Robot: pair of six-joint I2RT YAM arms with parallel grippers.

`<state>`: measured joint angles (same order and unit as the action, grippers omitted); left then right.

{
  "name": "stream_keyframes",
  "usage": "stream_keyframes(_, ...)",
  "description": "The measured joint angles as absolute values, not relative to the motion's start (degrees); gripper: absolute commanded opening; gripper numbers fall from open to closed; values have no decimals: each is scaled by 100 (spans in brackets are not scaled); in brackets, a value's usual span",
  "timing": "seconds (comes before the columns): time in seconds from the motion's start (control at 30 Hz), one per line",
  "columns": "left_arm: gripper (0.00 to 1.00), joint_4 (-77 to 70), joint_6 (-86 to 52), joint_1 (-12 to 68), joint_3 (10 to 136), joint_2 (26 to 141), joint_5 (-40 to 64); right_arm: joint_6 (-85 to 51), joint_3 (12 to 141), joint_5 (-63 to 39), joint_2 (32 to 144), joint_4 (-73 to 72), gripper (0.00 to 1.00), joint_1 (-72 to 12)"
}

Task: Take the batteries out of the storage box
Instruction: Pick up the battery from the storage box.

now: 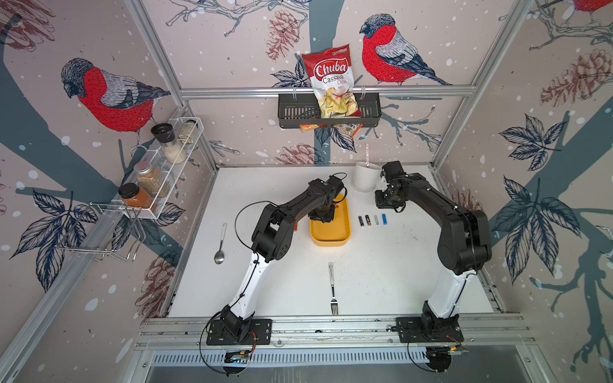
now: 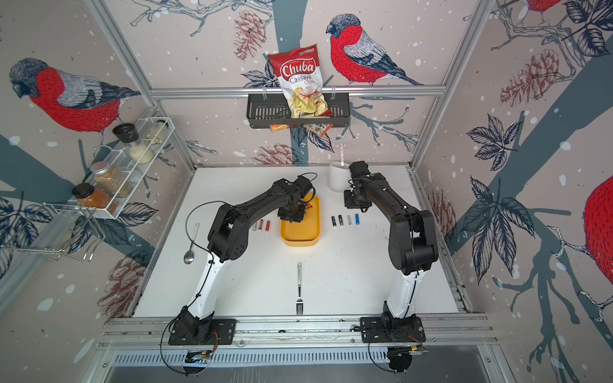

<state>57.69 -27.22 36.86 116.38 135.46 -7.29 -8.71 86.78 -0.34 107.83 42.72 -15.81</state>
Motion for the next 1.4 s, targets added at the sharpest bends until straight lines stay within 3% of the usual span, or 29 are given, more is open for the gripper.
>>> stream_keyframes(0.07, 42, 5747, -2720, 3680, 11638, 13546, -698, -871, 8678, -32, 10783, 4272, 35, -1581)
stream_keyframes(0.33, 23, 5616, -2683, 3673, 11640, 13546, -569, -869, 8733, -32, 10805, 4300, 35, -1581)
stream_keyframes(0.53, 40, 5625, -2652, 3664, 11671, 13544, -495, -845, 8774, -32, 10842, 4331, 35, -1581)
stream_keyframes(1.4, 33, 5911, -2545, 3524, 12018, 13778, -600, -764, 8912, -34, 10912, 4405, 35, -1584)
